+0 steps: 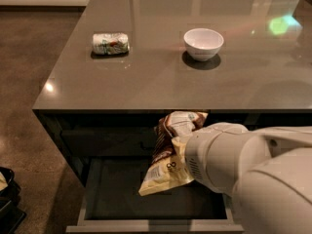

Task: Pick brown chip bag from middle drawer and place on counter

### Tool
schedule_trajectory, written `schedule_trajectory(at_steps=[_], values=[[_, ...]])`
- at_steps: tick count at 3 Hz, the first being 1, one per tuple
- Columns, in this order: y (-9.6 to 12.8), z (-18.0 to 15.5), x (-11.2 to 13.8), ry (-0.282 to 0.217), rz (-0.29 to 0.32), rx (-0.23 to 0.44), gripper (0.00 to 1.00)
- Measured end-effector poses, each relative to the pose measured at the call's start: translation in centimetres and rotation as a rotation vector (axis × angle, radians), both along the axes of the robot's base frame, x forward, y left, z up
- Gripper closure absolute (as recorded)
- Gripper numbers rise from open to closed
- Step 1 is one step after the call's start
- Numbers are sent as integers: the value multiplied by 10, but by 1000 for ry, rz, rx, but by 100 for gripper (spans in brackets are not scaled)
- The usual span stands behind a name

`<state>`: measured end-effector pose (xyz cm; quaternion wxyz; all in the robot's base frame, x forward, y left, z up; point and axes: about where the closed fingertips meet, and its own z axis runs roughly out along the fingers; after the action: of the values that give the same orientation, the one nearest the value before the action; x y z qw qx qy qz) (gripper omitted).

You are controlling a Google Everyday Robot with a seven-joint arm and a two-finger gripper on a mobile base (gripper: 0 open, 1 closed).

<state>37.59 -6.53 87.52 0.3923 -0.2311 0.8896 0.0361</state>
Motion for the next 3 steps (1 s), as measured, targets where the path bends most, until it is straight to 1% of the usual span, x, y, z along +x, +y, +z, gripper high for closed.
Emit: schedule_trajectory(at_steps=[1,2,3], values=[[-6,43,-11,-83,-39,-45,100],[-9,83,-7,-144,-46,-78,100],[-4,101,-3,-171,-31,-95,100]])
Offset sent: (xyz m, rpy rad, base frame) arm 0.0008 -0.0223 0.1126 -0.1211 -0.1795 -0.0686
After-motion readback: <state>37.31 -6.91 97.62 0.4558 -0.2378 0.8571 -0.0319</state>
